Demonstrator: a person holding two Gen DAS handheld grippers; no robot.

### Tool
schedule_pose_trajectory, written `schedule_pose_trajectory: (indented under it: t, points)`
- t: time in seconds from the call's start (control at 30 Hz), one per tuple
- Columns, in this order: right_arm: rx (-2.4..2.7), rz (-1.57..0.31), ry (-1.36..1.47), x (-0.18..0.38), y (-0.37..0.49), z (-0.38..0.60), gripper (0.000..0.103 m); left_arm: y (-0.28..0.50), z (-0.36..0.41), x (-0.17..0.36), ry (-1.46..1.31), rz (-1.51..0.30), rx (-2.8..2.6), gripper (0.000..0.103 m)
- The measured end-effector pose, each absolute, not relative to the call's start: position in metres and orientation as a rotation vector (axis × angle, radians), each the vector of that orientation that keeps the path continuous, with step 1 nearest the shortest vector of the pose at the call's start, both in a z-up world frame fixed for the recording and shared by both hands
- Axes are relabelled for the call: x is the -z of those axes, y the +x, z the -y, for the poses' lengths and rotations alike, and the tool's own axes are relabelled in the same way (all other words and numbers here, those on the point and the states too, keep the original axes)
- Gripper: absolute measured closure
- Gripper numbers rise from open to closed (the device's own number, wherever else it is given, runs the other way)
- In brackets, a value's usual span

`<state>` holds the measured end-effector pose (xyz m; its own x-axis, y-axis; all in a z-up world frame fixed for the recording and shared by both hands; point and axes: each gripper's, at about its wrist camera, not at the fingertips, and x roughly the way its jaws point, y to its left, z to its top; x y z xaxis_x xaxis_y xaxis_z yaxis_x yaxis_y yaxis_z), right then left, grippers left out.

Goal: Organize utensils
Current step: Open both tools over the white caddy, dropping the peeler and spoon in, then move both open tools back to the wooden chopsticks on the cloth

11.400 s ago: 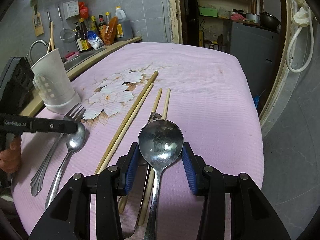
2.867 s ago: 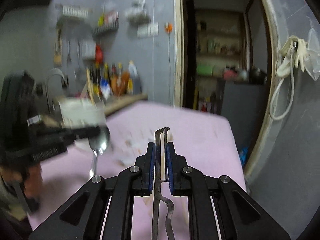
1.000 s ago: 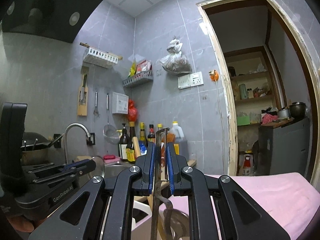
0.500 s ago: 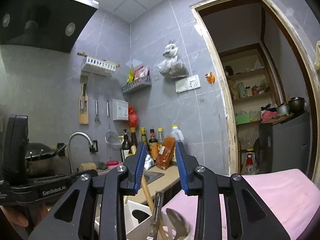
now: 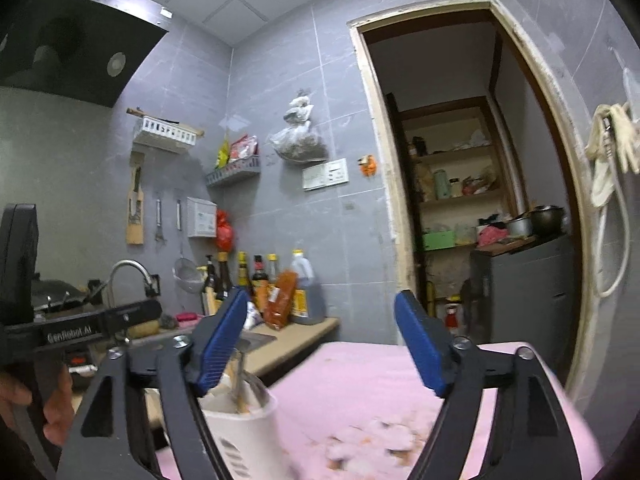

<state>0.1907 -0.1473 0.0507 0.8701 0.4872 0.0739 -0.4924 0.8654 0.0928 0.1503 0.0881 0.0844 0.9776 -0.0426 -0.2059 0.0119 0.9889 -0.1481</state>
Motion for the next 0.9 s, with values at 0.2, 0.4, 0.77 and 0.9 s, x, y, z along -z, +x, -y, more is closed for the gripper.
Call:
schedule_pose_trajectory:
  t: [0.2, 0.4, 0.77, 0.9]
  points:
    - [-0.43, 0.034, 0.073, -0.046, 0.174, 0.197, 0.0, 0.147, -0.058, -0.076, -0.127, -0.218, 0.065, 0.027]
    - [-0.342, 0.01, 0.057, -0.041, 0.162, 0.242, 0.0, 0.146, -0.027, -0.069, -0.096, -0.227, 0.107, 0.017]
    - [-0.262, -0.135, -0.017, -0.015, 0.158, 0.285, 0.0, 0.155, 0.026, -0.038, -0.021, -0.342, 0.239, 0.014]
    - [-0.274, -0.234, -0.033, -0.005, 0.164, 0.291, 0.0, 0.163, 0.04, -0.022, 0.007, -0.418, 0.282, 0.015]
